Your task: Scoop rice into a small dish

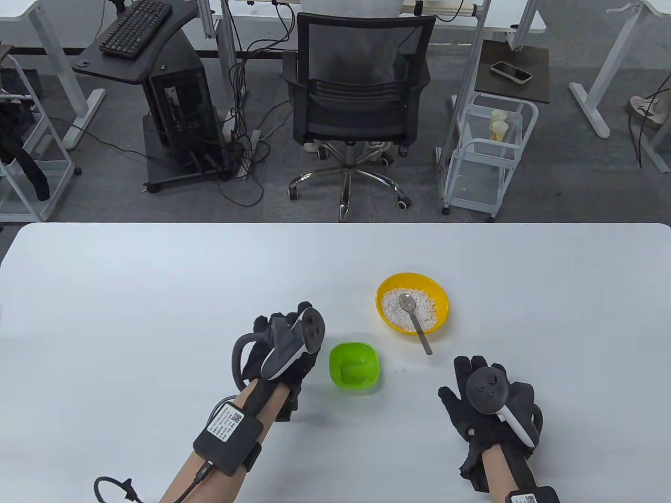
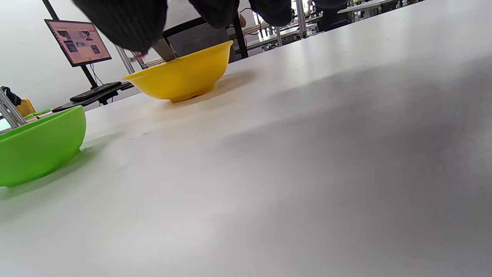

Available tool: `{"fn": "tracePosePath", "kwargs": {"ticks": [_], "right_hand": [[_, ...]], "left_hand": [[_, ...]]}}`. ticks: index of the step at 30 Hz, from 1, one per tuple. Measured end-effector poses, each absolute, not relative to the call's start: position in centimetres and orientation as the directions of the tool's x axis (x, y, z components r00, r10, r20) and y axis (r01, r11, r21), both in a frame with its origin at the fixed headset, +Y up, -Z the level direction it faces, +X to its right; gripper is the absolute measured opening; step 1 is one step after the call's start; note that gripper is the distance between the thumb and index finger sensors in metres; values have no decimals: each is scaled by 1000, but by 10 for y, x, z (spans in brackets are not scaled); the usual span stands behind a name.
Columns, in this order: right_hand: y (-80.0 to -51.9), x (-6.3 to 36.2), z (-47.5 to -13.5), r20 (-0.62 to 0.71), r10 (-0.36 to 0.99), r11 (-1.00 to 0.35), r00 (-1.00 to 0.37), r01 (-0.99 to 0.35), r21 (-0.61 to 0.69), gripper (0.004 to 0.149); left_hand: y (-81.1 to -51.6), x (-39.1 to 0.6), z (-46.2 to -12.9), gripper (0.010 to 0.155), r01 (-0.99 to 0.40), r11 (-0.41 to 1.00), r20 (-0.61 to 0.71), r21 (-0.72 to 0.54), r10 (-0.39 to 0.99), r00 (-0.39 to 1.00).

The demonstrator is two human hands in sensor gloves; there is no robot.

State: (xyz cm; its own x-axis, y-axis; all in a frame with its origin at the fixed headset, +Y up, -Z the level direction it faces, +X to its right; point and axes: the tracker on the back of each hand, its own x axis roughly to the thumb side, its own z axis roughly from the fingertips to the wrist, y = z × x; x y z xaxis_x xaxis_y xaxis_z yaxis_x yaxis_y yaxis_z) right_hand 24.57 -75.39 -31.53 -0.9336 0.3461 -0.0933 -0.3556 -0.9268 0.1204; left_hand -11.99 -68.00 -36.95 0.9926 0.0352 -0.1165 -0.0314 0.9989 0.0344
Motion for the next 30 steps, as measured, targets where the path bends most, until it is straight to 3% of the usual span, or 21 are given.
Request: {"fn": "tracePosePath", "kwargs": {"ticks": [4,9,14,19,22,26,30], "right_hand": [[-753,241,-315,-95,316,-938,-944,-326,120,71],[-749,236,-312,-81,321,-940,-944,-328,98,71],[-736,231,-312,-100,290,-955,-952,-295,38,73],[-686,221,-342,-169,225,-974,-960,-218,-56,73],[-662,214,-370,-255,219,-975,-942,-198,-105,66],[-684,200,-406,-300,309,-939,-902,-341,56,70],[-719,195,-420,-328,310,-924,-892,-363,115,69]], "left_hand": [[-681,-158,-352,66,-14,997,-196,71,28,980],[-702,-203,-332,69,103,991,-281,83,-75,957],[-715,-231,-333,69,133,991,-355,7,-122,927],[-708,-238,-332,68,81,995,-366,57,-54,929],[-714,-241,-333,68,115,993,-386,30,-95,917],[-722,-243,-333,68,171,985,-391,1,-157,907],[-727,-249,-335,68,174,985,-405,-17,-166,899]]}}
